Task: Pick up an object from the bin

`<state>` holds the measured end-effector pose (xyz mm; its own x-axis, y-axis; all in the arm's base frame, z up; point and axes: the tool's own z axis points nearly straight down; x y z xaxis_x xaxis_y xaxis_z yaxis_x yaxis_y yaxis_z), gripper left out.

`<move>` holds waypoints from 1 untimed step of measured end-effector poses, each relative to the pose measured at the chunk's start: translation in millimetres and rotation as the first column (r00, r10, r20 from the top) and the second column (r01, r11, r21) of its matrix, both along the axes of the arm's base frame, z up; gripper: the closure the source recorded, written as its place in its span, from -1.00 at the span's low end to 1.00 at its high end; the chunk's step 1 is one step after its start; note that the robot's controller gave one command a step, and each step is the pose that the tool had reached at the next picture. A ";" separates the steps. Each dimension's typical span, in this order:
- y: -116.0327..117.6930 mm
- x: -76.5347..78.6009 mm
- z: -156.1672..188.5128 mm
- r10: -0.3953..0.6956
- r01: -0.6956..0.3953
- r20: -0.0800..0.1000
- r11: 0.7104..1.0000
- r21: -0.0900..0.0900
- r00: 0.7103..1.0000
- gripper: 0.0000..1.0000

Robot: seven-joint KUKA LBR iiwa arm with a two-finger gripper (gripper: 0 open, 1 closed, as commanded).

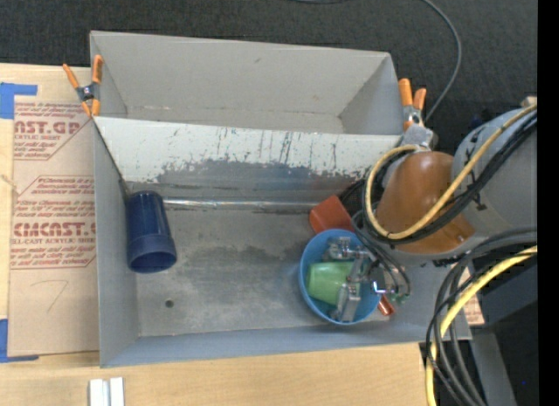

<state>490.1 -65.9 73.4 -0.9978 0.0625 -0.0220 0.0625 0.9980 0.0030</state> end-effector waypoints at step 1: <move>83.9 49.7 27.4 0.181 -0.181 -0.009 0.984 -0.001 0.983 -1.00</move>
Offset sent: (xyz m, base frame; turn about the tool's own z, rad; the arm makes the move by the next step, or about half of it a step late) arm 0.0036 0.0050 0.0020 -0.0138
